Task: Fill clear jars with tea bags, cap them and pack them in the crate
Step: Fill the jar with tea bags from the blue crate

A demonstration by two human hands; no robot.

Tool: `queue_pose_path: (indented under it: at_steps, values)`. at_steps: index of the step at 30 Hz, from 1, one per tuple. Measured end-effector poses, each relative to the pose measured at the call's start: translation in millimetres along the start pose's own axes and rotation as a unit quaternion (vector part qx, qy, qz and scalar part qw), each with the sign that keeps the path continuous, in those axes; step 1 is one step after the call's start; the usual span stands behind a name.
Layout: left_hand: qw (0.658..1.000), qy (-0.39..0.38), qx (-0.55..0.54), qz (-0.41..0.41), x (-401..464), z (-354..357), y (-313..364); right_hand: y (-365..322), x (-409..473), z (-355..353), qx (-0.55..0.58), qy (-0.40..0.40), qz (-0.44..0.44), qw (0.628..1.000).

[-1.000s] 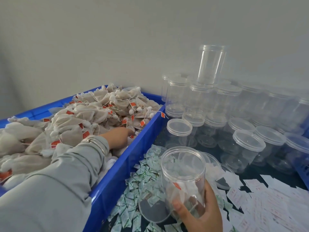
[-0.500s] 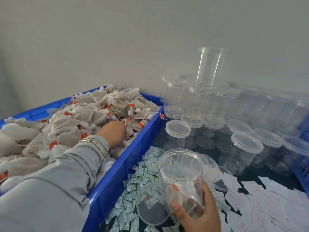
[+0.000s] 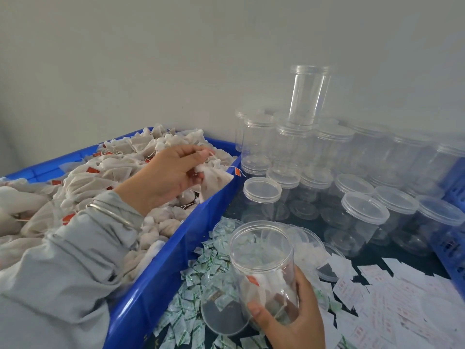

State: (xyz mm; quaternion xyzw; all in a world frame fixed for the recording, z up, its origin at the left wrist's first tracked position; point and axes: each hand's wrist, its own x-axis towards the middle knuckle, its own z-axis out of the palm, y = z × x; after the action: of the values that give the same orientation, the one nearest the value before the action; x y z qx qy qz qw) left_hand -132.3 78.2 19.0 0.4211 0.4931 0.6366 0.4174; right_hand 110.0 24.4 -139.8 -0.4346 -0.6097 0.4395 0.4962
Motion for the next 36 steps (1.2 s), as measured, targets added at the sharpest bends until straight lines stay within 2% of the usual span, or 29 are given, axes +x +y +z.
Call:
queue_pose_path:
  at_steps: [3, 6, 10, 13, 16, 20, 22, 25, 28, 30, 32, 34, 36]
  values:
    - [0.988, -0.123, -0.092, -0.008, -16, 15, 7, 0, -1, -1, -0.006, -0.012, 0.000, 1.000]
    - [0.972, -0.212, -0.097, -0.020, -29, 29, 4, 0, -2, 0, -0.014, -0.017, 0.003, 1.000]
    - [0.954, -0.293, -0.001, -0.059, -41, 42, -7, 2, -3, 2, -0.017, -0.007, -0.006, 1.000]
    - [0.942, -0.305, 0.133, -0.047, -45, 47, -13, 2, -2, 2, -0.031, 0.012, -0.023, 0.999]
    - [0.922, -0.272, 0.273, 0.023, -47, 52, -16, 1, -2, 1, -0.036, 0.009, -0.028, 0.999]
    - [0.916, -0.249, 0.309, 0.060, -50, 56, -20, -1, -1, -1, -0.018, 0.008, -0.019, 1.000]
    - [0.885, -0.256, 0.376, 0.097, -52, 56, -21, -3, 0, -2, -0.019, 0.004, -0.019, 1.000]
    - [0.815, -0.268, 0.488, 0.160, -52, 53, -23, -5, 0, -1, -0.027, -0.002, -0.019, 0.999]
    - [0.810, -0.251, 0.502, 0.170, -48, 48, -19, -5, 0, -1, -0.028, -0.002, -0.023, 0.999]
    - [0.829, -0.195, 0.499, 0.163, -39, 41, -16, -5, 1, -1, -0.023, 0.000, -0.019, 1.000]
    - [0.843, -0.088, 0.509, 0.151, -22, 27, -16, -5, 1, -2, -0.020, -0.001, -0.020, 1.000]
    - [0.846, 0.023, 0.518, 0.126, -3, 7, -20, -5, 1, -2, -0.021, -0.007, -0.022, 1.000]
    - [0.847, 0.098, 0.514, 0.093, 14, -15, -28, -5, 1, -1, -0.026, -0.008, -0.026, 0.999]
